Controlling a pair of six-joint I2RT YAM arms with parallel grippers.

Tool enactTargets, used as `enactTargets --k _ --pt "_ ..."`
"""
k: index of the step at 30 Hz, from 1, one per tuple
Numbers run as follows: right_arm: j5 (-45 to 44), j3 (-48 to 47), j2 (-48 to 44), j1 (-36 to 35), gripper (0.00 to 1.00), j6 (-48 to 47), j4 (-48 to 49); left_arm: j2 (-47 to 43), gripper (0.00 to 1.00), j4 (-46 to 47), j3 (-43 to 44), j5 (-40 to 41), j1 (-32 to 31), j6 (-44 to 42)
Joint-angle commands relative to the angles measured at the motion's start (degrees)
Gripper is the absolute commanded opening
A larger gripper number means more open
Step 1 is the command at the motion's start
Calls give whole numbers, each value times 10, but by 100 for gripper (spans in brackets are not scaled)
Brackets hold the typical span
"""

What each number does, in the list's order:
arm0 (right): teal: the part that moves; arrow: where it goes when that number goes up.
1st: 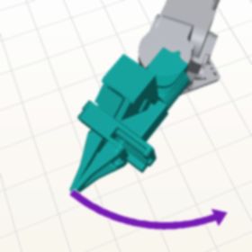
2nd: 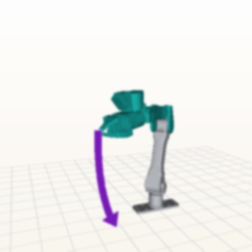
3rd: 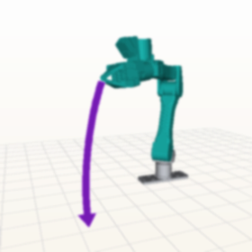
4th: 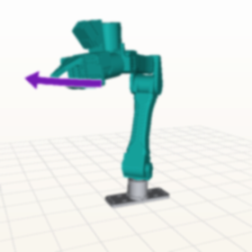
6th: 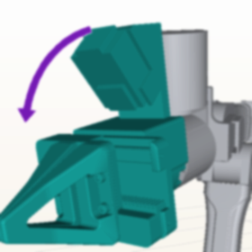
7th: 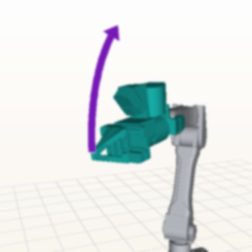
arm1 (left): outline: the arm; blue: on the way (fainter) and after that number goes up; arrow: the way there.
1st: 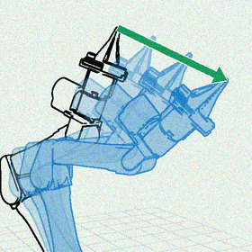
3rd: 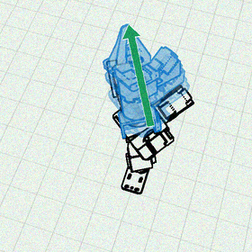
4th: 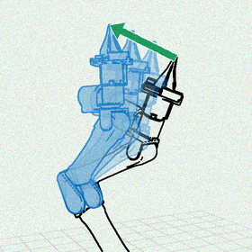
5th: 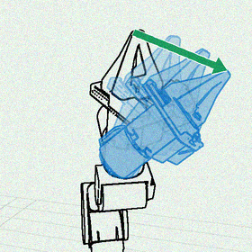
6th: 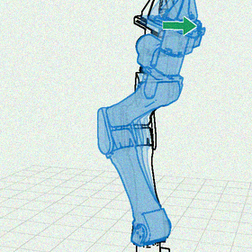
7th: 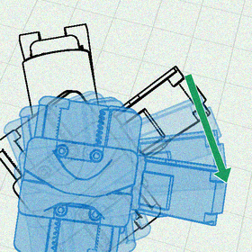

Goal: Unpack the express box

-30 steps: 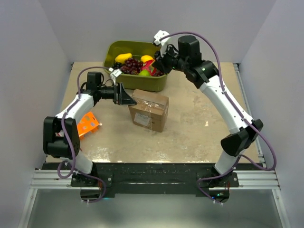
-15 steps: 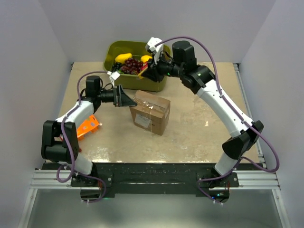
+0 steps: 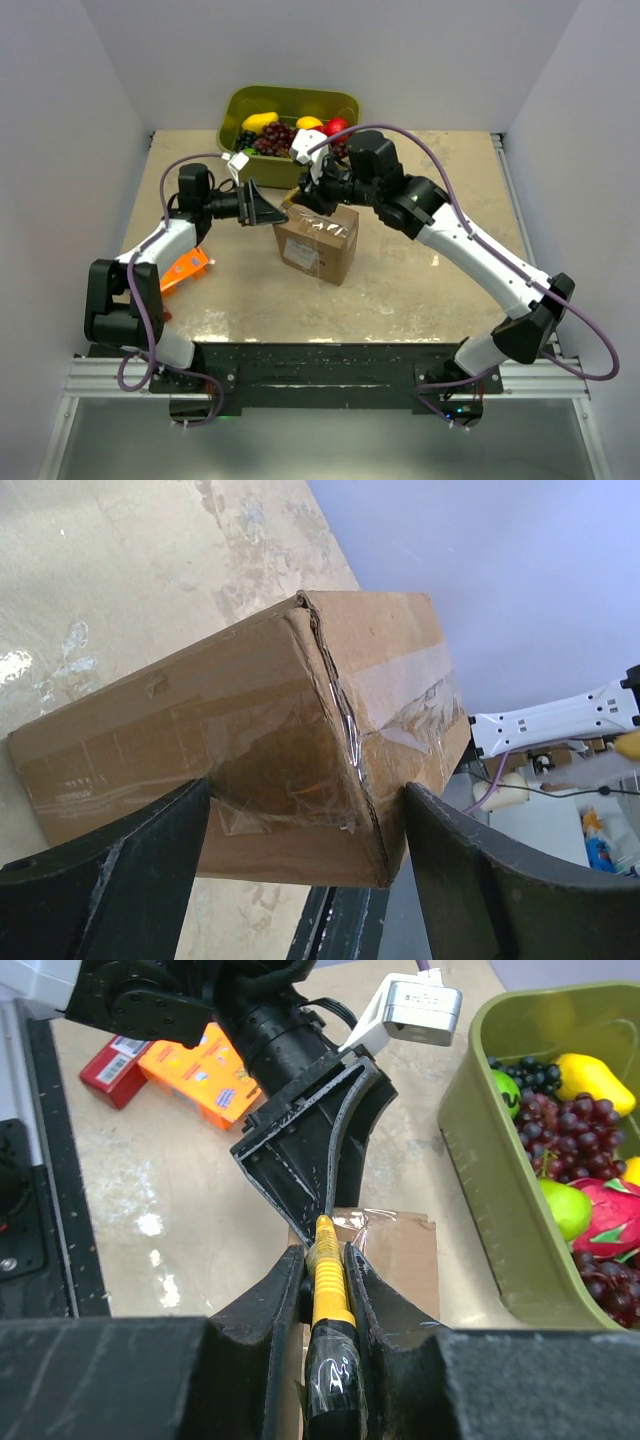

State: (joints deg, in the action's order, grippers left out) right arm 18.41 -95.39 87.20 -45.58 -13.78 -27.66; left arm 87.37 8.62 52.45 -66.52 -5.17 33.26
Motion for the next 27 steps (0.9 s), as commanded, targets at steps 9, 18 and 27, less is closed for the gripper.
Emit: enactTargets --k 9,18,27 --pt "-133 50 -22 -32 0 -4 125 -9 81 -2 -25 33 0 10" --pt "-116 41 -1 -32 0 -2 116 -7 80 -2 -26 36 0 9" --pt "-116 42 20 -32 0 14 125 -4 80 -12 -25 41 1 2"
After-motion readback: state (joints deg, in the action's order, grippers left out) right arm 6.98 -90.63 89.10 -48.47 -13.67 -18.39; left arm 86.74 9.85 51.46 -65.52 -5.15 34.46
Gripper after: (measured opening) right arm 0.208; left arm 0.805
